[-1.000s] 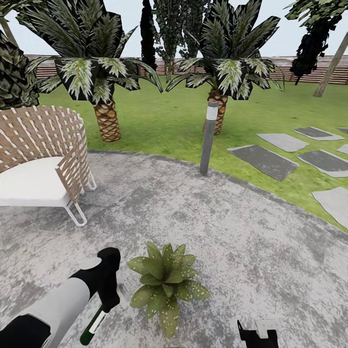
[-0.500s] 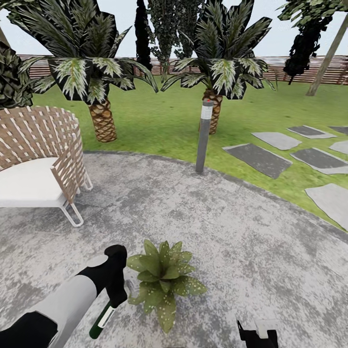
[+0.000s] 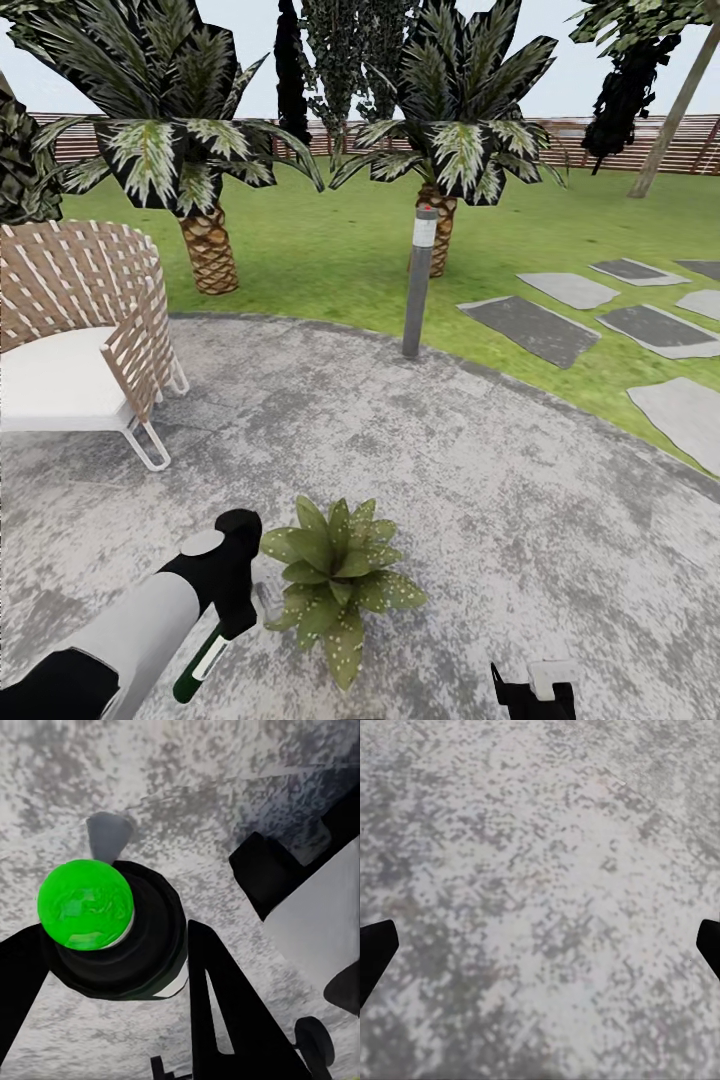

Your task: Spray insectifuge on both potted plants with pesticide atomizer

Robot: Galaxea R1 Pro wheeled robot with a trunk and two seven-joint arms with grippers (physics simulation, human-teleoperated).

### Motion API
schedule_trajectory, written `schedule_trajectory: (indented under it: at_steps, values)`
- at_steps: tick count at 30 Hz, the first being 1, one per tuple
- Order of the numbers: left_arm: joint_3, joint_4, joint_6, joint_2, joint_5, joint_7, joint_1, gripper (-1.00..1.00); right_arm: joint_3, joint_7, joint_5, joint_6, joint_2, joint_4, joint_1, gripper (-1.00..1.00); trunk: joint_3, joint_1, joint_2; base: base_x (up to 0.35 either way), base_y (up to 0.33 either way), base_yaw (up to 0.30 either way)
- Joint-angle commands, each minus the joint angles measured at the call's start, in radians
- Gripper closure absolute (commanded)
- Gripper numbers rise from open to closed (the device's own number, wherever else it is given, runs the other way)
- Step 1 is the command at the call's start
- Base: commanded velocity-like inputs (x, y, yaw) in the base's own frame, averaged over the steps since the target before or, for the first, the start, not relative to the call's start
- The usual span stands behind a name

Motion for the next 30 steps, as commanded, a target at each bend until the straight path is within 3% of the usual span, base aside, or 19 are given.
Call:
schedule_trajectory:
  at_steps: [1,8,21,30]
  values:
    - [-0.004,-0.002,0.010,-0.001,-0.004,-0.009,0.000,1.00,-0.008,0.001,0.009,-0.004,0.000,0.001,-0.001,-1.00,-0.001,0.000,0.000,0.000,0.239,0.000]
    - [-0.006,-0.004,0.016,0.009,-0.006,-0.008,-0.010,1.00,-0.008,0.001,0.009,-0.004,0.001,0.001,-0.001,-1.00,-0.001,0.000,0.000,0.031,0.293,0.000]
    - [-0.008,-0.008,0.056,-0.004,-0.014,-0.008,-0.020,1.00,-0.009,0.001,0.009,-0.004,0.000,0.002,-0.001,-1.00,-0.001,0.000,0.000,0.230,0.147,-0.003]
    - [-0.009,-0.010,0.055,0.002,-0.016,-0.008,-0.019,1.00,-0.009,0.001,0.009,-0.004,0.000,0.002,-0.001,-1.00,-0.001,0.000,0.000,0.003,0.001,-0.266]
